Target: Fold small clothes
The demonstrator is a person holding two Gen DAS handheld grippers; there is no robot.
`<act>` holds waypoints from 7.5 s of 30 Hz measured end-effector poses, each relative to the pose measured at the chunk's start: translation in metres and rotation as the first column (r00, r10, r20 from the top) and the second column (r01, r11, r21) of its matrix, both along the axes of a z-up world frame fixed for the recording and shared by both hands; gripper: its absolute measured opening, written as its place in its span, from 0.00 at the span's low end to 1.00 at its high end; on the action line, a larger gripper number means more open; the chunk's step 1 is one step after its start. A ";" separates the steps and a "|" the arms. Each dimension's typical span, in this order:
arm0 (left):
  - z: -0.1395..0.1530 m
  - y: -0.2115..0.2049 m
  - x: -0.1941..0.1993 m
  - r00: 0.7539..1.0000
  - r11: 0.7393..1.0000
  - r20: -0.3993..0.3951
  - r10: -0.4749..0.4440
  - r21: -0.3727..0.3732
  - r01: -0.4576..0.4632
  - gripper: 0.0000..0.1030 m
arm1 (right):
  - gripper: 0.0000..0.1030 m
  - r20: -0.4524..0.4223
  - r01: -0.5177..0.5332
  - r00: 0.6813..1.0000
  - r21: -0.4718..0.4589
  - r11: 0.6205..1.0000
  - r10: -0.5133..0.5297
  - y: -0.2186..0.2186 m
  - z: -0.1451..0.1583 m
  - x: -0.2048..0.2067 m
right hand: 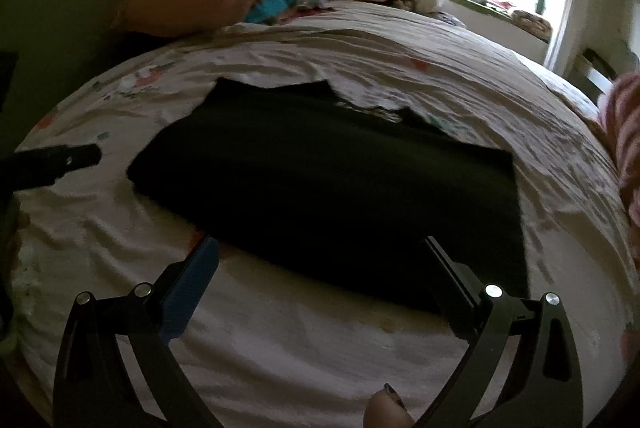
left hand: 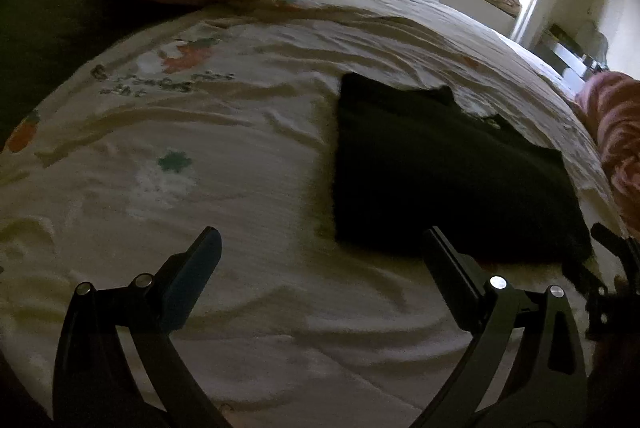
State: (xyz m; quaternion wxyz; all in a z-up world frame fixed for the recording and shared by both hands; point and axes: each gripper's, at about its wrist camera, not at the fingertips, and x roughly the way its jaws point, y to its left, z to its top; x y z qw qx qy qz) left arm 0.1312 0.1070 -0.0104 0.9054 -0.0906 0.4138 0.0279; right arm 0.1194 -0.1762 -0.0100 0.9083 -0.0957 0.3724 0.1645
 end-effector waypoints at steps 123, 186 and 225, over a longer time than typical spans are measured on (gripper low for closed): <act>0.078 -0.220 0.129 0.935 0.936 -0.046 -0.351 -0.055 0.348 0.12 | 0.06 0.241 0.108 0.955 0.251 0.962 -0.170 -0.071 0.020 -0.006; -0.001 -0.337 0.170 0.840 0.866 -0.227 -0.493 -0.030 0.500 0.38 | 0.10 -0.183 0.386 0.921 0.554 0.738 -0.345 -0.164 -0.058 0.022; 0.007 -0.197 0.104 0.935 0.936 -0.093 -0.342 -0.127 0.329 0.79 | 0.86 -0.184 0.375 0.926 0.553 0.744 -0.330 -0.194 -0.002 0.019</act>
